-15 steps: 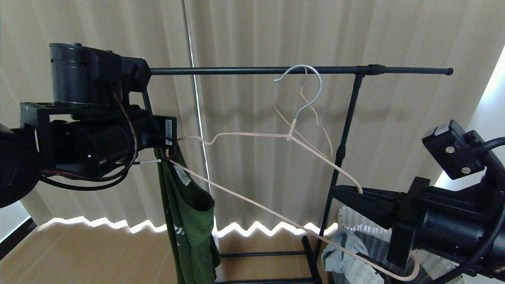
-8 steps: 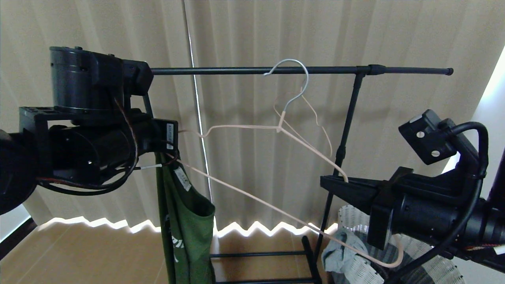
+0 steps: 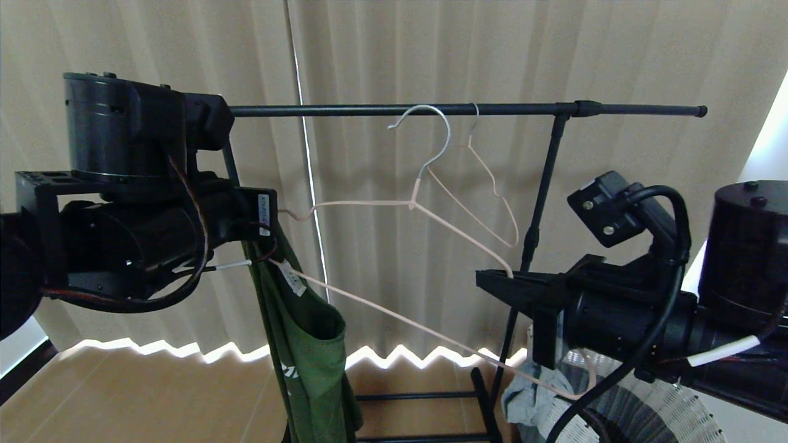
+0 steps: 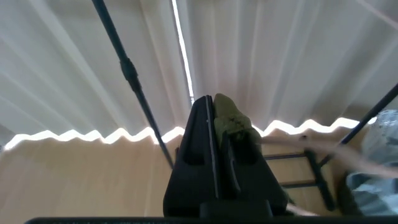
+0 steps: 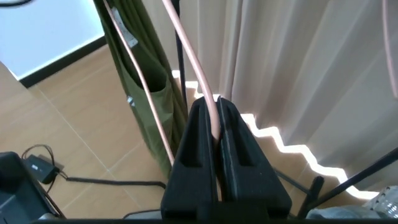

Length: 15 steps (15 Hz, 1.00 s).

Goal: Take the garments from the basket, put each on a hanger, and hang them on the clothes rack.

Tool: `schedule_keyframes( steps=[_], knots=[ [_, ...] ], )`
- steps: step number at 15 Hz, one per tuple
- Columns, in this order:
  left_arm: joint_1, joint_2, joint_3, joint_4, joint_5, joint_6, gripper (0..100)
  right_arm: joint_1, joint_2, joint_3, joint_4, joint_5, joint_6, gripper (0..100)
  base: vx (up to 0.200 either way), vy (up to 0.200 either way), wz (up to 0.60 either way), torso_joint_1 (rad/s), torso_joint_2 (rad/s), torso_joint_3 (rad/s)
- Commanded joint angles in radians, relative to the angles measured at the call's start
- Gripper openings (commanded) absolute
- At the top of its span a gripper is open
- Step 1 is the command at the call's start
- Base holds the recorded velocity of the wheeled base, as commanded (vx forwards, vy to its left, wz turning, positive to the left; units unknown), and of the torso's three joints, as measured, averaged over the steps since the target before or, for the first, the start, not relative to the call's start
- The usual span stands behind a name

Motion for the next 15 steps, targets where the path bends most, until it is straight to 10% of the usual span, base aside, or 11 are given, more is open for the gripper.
schedule_keyframes(
  steps=[1, 7, 15],
  knots=[
    [-0.006, -0.001, -0.001, 0.001, 0.0, -0.009, 0, 0.004, 0.082, -0.036, 0.0, 0.0, 0.001, 0, 0.0, 0.0, 0.0, 0.0, 0.0, 0.0],
    [0.005, -0.004, -0.006, 0.001, 0.0, -0.014, 0, 0.076, 0.145, -0.061, 0.006, -0.129, 0.067, 0, 0.0, 0.0, 0.0, 0.0, 0.0, 0.0],
    [0.016, -0.026, 0.004, 0.027, 0.036, -0.008, 0, -0.042, 0.104, -0.07, 0.003, -0.191, 0.075, 0, 0.0, 0.0, 0.0, 0.0, 0.0, 0.0]
  ],
)
